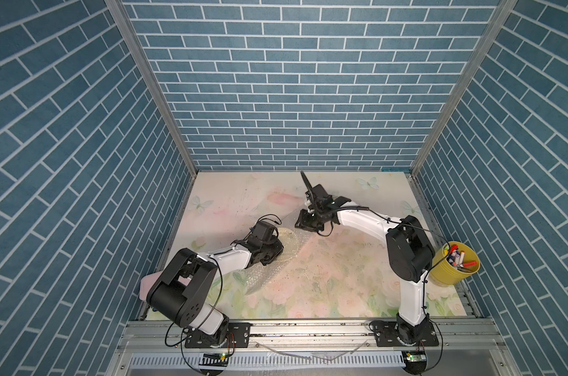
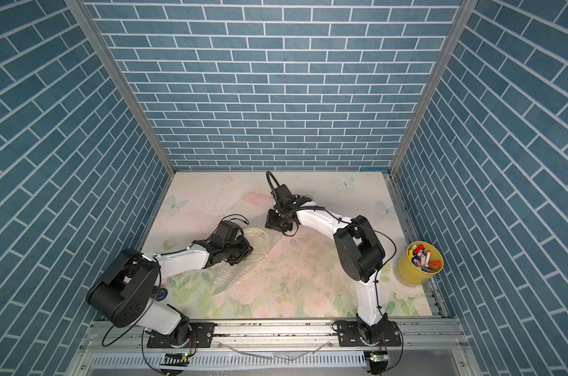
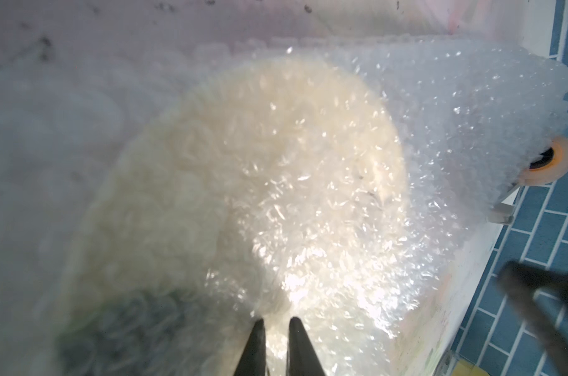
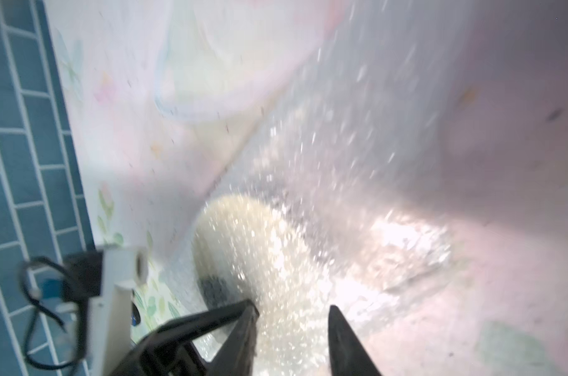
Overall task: Wrap dinner plates in bubble wrap
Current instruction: Wrap the plate in the bubble wrap.
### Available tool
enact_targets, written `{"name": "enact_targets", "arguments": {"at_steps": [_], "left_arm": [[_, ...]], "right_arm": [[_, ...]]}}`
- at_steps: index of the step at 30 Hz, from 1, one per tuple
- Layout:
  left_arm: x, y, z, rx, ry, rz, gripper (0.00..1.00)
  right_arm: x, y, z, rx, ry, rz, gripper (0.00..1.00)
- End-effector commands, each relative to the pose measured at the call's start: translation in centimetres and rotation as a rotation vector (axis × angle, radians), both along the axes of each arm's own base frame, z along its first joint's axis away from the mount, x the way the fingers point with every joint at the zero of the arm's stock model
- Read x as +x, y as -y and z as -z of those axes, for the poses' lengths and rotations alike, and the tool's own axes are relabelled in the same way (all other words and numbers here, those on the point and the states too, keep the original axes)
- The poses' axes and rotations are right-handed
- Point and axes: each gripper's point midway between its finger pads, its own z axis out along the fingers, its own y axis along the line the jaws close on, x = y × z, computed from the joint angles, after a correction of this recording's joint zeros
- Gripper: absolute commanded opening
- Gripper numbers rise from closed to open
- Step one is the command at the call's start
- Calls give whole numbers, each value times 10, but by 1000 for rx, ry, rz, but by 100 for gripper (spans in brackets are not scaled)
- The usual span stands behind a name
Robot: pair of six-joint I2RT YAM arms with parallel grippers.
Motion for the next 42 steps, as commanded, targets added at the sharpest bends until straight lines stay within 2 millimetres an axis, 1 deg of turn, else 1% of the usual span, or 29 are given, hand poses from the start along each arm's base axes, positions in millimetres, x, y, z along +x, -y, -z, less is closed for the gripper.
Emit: {"name": "enact_targets", "arguments": {"at_steps": [1,5,6,7,12,17,19,24,28,29,30,32,35,36,37,40,42], "left_arm": [[-13,-9,18,52,-48,12,16],[-13,-11,20,53,-52,14,16],[-14,-11,20,55,-54,15,16],[-13,-12,20,56,-54,14,16],[-14,-16,23,61,-62,12,16],[-14,-18,24,61,-65,7,16],[-14,-18,25,66,-68,6,16],[-13,-18,28,71,-77,8,16],[-14,-21,30,71,-80,2,15],[-14,-22,30,73,-79,0,15],[-14,-23,30,73,-79,-2,15],[-14,-25,32,78,-79,-6,15],[-13,-27,33,70,-76,-20,15],[-14,-27,35,69,-76,-23,15],[-14,-28,35,67,-73,-26,15],[-13,-27,38,60,-71,-30,15],[-12,-26,39,49,-72,-35,14]], "right_arm": [[29,16,-3,-49,26,-20,49],[56,11,7,-39,29,-79,56],[62,12,19,-52,18,-87,57],[68,12,25,-55,12,-91,58],[92,22,45,-70,5,-77,59],[100,21,55,-66,-1,-95,46],[102,21,56,-69,4,-96,36],[108,19,47,-61,42,-102,27],[108,13,42,-41,41,-126,1],[108,12,38,-37,46,-128,0],[107,12,34,-29,53,-126,0],[103,9,17,5,86,-121,0],[86,0,-23,55,155,-128,0],[74,-6,-43,79,190,-138,0],[63,-11,-55,95,214,-143,0],[25,-29,-77,127,255,-176,0],[1,-40,-79,139,268,-193,0]]}}
